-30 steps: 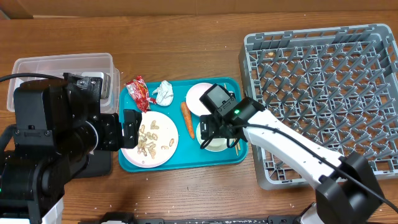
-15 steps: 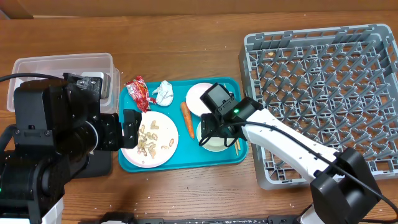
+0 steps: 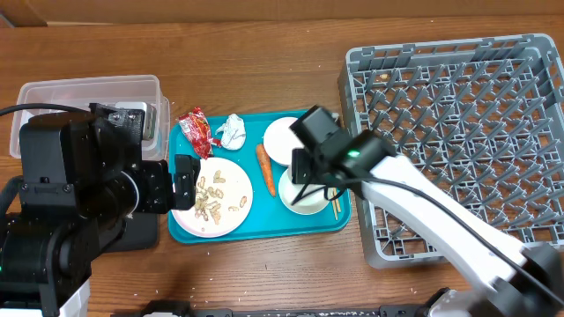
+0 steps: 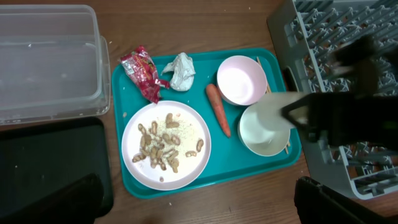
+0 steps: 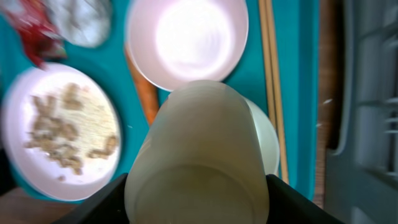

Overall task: Sort waste into correct bins and load items into the dishwasher
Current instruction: 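Carry the white cup into the dish rack and release it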

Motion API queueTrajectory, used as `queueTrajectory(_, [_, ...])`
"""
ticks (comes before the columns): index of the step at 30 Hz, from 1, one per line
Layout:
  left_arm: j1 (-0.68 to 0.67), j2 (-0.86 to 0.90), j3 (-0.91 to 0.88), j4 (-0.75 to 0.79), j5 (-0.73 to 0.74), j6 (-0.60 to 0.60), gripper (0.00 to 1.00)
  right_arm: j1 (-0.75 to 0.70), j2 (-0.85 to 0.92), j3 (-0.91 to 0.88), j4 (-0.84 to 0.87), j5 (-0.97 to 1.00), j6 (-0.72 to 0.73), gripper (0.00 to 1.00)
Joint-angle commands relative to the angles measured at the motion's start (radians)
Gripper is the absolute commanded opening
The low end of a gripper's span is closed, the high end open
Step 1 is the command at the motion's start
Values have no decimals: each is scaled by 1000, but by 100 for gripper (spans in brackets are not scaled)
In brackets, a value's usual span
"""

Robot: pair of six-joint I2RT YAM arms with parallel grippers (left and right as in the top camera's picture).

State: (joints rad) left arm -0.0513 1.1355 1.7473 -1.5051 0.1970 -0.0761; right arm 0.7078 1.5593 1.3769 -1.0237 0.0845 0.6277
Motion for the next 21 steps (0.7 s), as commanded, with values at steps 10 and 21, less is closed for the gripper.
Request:
queueTrajectory(10, [6, 3, 17, -2, -5, 1, 100, -178, -262, 95, -264, 228, 0, 62])
queueTrajectory(21, [6, 3, 17, -2, -6, 1, 100, -421, -124, 35, -303, 122, -60, 62])
